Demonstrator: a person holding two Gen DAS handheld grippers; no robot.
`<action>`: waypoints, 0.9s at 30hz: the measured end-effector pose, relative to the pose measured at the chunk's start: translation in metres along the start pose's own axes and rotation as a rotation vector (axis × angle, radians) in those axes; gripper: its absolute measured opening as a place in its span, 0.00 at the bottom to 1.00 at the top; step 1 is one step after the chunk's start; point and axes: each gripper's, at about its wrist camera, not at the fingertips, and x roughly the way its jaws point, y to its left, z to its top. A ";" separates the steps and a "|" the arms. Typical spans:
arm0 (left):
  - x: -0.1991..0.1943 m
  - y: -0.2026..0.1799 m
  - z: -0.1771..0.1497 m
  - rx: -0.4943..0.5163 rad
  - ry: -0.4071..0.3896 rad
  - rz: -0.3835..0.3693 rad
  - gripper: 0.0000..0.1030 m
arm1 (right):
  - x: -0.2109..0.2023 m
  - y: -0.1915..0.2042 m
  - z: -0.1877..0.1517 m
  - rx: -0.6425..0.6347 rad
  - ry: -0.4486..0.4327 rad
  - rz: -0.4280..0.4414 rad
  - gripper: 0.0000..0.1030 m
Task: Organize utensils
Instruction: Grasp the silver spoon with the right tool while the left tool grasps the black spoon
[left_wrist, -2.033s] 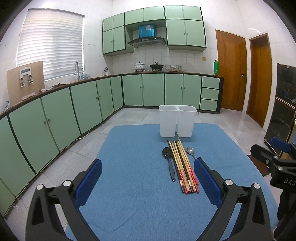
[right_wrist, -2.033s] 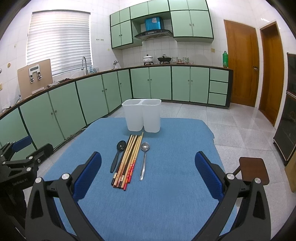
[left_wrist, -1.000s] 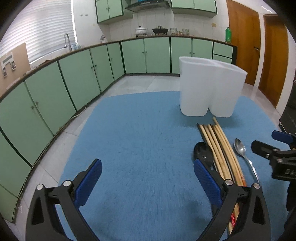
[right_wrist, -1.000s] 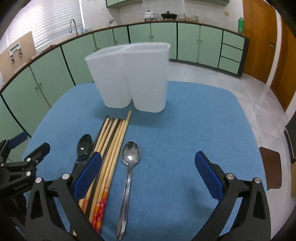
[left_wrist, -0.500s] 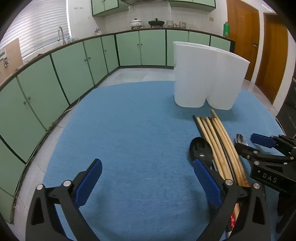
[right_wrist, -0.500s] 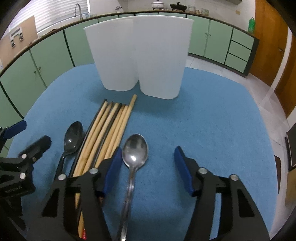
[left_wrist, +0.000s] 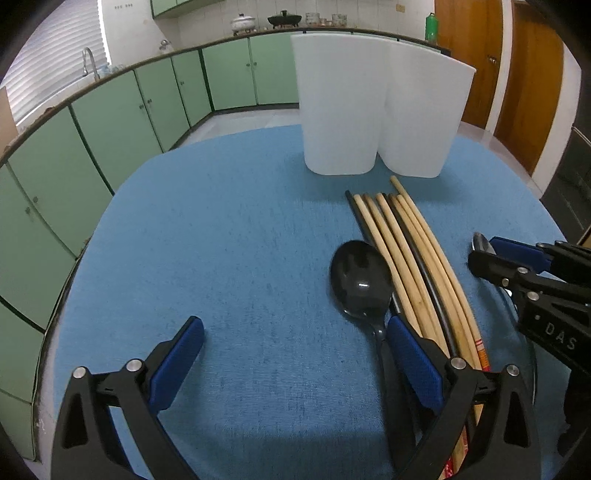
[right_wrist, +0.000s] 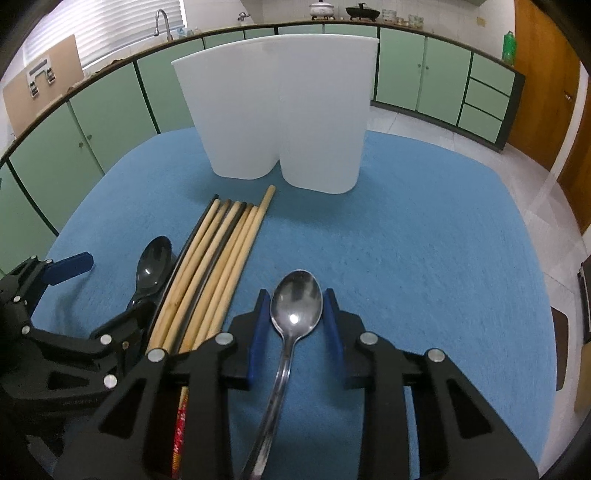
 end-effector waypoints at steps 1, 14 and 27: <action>0.001 0.000 0.001 0.000 0.005 -0.004 0.95 | 0.000 0.000 0.001 -0.001 0.000 -0.003 0.27; 0.002 0.026 0.010 -0.042 -0.003 0.007 0.94 | 0.003 -0.004 0.004 -0.026 0.005 -0.063 0.35; 0.036 0.026 0.041 -0.026 0.035 0.039 0.94 | 0.014 -0.013 0.028 0.043 0.059 -0.022 0.47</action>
